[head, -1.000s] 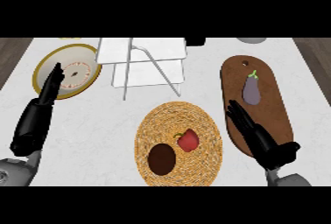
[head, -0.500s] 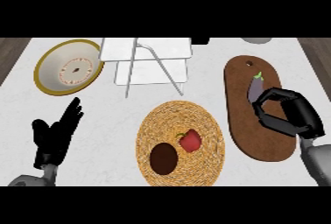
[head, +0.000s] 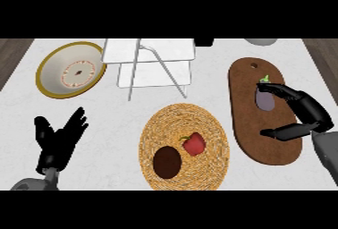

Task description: Pick the bell pepper from the placemat and place it in the tiered shelf

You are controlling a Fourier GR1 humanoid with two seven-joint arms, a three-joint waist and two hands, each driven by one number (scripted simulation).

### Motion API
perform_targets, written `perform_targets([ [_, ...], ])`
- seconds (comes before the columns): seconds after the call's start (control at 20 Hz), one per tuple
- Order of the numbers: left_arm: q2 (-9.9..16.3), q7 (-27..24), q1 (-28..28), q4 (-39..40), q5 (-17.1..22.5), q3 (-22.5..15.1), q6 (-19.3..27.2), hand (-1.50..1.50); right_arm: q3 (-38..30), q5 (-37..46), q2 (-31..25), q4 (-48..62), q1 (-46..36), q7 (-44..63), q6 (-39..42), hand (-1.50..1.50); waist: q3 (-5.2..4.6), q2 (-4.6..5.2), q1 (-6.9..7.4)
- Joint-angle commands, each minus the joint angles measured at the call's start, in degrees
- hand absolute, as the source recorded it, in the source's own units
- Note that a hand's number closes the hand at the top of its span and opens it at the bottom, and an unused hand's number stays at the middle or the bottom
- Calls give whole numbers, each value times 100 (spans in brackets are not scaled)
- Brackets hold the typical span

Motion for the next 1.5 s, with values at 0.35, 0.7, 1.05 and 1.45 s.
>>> perform_targets([
  [0.35,41,495,-81,-219,-88,217,62,0,621,457,-417,-2489,462,1802,553,-150,-14,-85,-193],
  [0.7,-186,121,-14,118,-177,232,-132,0,762,556,102,-4189,397,4538,-215,-150,-15,-74,-168],
  [1.05,-421,161,-217,321,-378,254,-133,0,1217,1650,721,-4206,57,5745,-466,-150,-9,-40,-109],
  [1.45,-414,341,171,-181,-375,506,-321,0,1905,2797,1346,-4335,380,6225,-288,-150,-7,-46,-87],
])
